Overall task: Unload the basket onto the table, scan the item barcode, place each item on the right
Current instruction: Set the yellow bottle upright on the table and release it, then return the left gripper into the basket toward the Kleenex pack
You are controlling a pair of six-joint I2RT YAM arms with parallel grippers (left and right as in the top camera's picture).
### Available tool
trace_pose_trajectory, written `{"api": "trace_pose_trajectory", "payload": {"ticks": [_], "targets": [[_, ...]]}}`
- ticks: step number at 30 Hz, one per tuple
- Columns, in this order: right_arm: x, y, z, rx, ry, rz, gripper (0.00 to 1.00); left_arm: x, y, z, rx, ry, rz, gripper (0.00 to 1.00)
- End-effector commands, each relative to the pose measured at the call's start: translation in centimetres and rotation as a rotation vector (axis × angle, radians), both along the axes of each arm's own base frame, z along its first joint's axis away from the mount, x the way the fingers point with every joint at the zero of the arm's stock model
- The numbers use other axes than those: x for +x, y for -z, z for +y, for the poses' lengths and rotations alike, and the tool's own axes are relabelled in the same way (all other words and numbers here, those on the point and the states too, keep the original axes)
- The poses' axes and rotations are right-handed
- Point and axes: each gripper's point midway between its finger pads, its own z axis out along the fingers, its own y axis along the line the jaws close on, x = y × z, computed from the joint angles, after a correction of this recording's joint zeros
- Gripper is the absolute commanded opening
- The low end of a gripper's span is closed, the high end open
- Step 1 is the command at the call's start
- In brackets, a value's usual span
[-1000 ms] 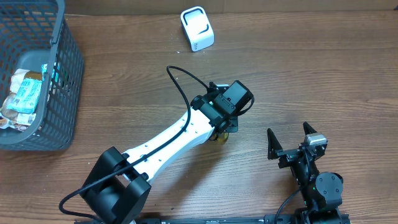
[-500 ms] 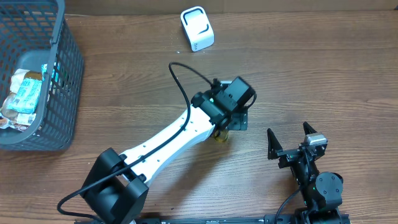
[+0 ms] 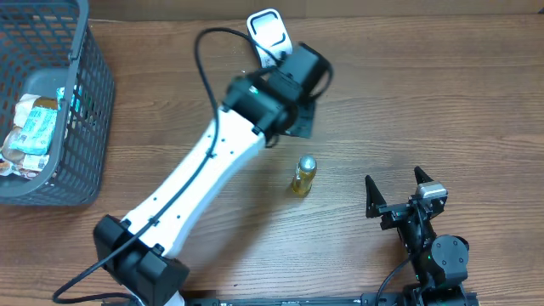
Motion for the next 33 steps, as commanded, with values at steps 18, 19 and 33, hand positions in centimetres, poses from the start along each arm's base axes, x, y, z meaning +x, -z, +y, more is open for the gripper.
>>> {"api": "trace_pose_trajectory", "payload": {"ticks": [18,19,33], "targets": [[0.1,0.5,-0.2,-0.006,0.011,0.009,1.0,1.4,-1.7,18.1,0.134,-0.249,0.111,0.04],[0.1,0.5,-0.2,-0.006,0.012,0.009,1.0,1.7,-2.5,18.6,0.125,-0.257,0.078,0.04],[0.1,0.5,-0.2,-0.006,0.012,0.009,1.0,4.3,-14.2,33.3,0.285,-0.67,-0.439,0.63]]}}
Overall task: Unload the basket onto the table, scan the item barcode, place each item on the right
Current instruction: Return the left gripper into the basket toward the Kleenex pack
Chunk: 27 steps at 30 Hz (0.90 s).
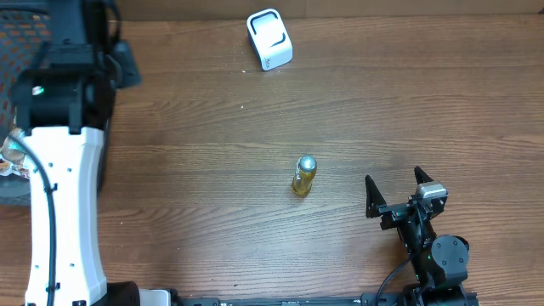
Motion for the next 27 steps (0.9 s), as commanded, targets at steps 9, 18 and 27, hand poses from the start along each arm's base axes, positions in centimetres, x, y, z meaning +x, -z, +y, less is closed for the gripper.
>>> {"api": "trace_pose_trajectory", "payload": {"ticks": [9,18,27], "targets": [[0.1,0.5,-0.2,-0.006,0.011,0.008,1.0,0.1,-1.8,9.9,0.089,-0.139,-0.066,0.82],[0.1,0.5,-0.2,-0.006,0.011,0.008,1.0,0.1,1.2,16.6,-0.11,-0.132,-0.095,0.95],[0.1,0.5,-0.2,-0.006,0.011,0.008,1.0,2.8,10.2,18.0,-0.283,0.051,0.048,1.0]]}}
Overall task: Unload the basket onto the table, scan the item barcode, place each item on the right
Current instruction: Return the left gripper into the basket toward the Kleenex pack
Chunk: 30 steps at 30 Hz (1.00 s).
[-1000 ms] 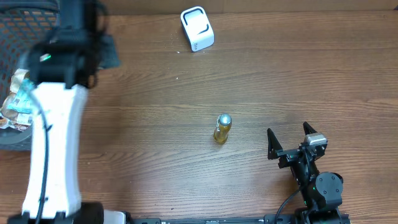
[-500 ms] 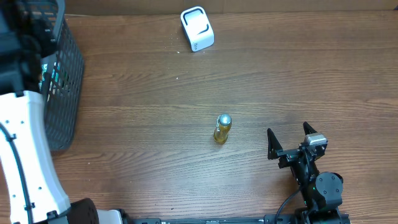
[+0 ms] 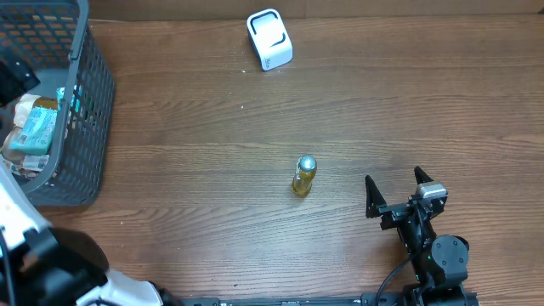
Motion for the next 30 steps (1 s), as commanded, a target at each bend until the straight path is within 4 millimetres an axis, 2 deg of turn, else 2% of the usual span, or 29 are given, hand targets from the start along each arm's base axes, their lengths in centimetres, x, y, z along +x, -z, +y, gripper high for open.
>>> {"api": "trace_pose_trajectory", "payload": {"ticks": [1,8,13,20,30], "targets": [[0.1,0.4,-0.2,-0.006,0.011,0.007,1.0,1.8,2.8,-1.1,-0.055,0.151,0.016,1.0],[0.1,0.4,-0.2,-0.006,0.011,0.007,1.0,3.1,8.8,-1.4,-0.076,0.255,0.131,1.0],[0.1,0.4,-0.2,-0.006,0.011,0.007,1.0,3.5,12.0,-1.5,-0.092,0.307,0.185,1.0],[0.1,0.4,-0.2,-0.006,0.011,0.007,1.0,4.3,14.3,-2.6,-0.127,0.408,0.185,1.0],[0.1,0.4,-0.2,-0.006,0.011,0.007,1.0,4.4,17.5,-2.7,-0.167,0.414,0.227,0.99]]}}
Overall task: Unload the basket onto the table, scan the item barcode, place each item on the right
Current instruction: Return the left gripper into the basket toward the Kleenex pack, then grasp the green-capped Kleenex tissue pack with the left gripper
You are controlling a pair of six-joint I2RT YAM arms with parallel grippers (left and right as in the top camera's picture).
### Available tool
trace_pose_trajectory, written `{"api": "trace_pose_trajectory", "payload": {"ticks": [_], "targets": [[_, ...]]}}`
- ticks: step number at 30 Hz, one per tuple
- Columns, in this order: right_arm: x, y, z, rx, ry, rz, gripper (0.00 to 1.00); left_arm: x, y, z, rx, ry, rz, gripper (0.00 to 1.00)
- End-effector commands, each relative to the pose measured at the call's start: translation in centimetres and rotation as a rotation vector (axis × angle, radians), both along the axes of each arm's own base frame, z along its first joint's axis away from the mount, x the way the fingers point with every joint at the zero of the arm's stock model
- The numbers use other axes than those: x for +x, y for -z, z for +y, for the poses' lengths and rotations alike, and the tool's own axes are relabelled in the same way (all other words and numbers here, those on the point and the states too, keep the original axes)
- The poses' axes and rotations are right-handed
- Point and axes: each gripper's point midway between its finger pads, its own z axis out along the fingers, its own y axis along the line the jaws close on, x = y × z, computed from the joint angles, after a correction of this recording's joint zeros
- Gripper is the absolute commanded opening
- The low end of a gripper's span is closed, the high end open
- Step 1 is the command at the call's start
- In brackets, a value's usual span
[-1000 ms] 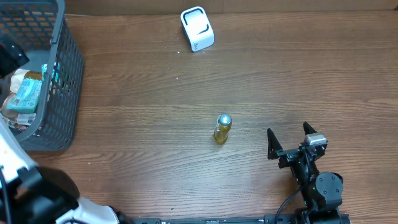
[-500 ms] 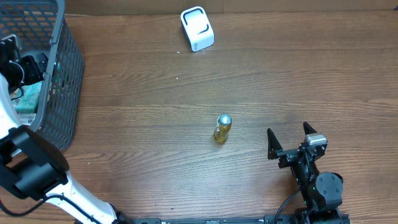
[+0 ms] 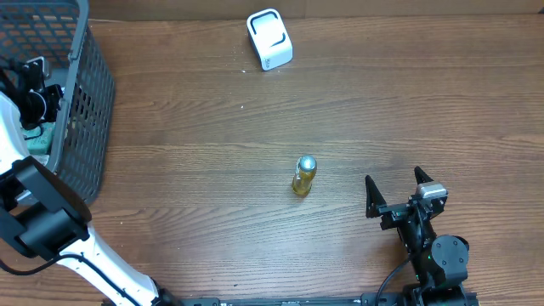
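Observation:
A small yellow bottle (image 3: pixel 303 176) with a silver cap rests on the wooden table near the middle. At the far edge stands the white barcode scanner (image 3: pixel 269 38). My left arm reaches down into the grey wire basket (image 3: pixel 85 102) at the far left. Its gripper (image 3: pixel 36 85) is low inside the basket, and its fingers are hidden among the dark wrist parts. Near the front right, my right gripper (image 3: pixel 395 189) is parked and open, with nothing between its fingers.
Only a bit of pale green packaging (image 3: pixel 38 140) shows in the basket beside the arm. The left arm's white link and black joint (image 3: pixel 42 225) stand along the table's left edge, in front of the basket.
My left arm was at the left edge beside the basket, where packaged items showed. Now its wrist is down inside the basket and covers most of them. Bottle, scanner and right arm are unchanged.
First my left gripper was far out over the table next to the white scanner. Then it was over the basket's near corner at the far left. After that the arm was at the left edge, and now it is down in the basket. The bottle stayed put throughout.

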Motion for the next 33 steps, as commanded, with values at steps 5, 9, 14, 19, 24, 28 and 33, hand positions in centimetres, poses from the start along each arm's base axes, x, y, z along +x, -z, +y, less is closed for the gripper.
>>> {"api": "trace_pose_trajectory", "payload": {"ticks": [5,9,14,19,24,28,33], "targets": [[0.1,0.5,-0.2,-0.006,0.011,0.008,1.0,0.7,1.9,-0.4,-0.005,0.037,0.015,0.95],[0.1,0.5,-0.2,-0.006,0.011,0.008,1.0,0.2,2.3,0.8,0.053,-0.002,0.058,0.81],[0.1,0.5,-0.2,-0.006,0.011,0.008,1.0,-0.3,2.6,1.7,0.082,-0.068,0.091,0.75],[0.1,0.5,-0.2,-0.006,0.011,0.008,1.0,-0.2,2.6,1.6,0.078,-0.076,0.091,0.82],[0.1,0.5,-0.2,-0.006,0.011,0.008,1.0,0.2,2.5,1.4,0.083,-0.068,0.084,0.85],[0.1,0.5,-0.2,-0.006,0.011,0.008,1.0,0.2,2.9,1.4,0.105,-0.069,0.098,0.78],[0.1,0.5,-0.2,-0.006,0.011,0.008,1.0,0.0,3.4,1.4,0.14,-0.076,0.123,0.47]]}}
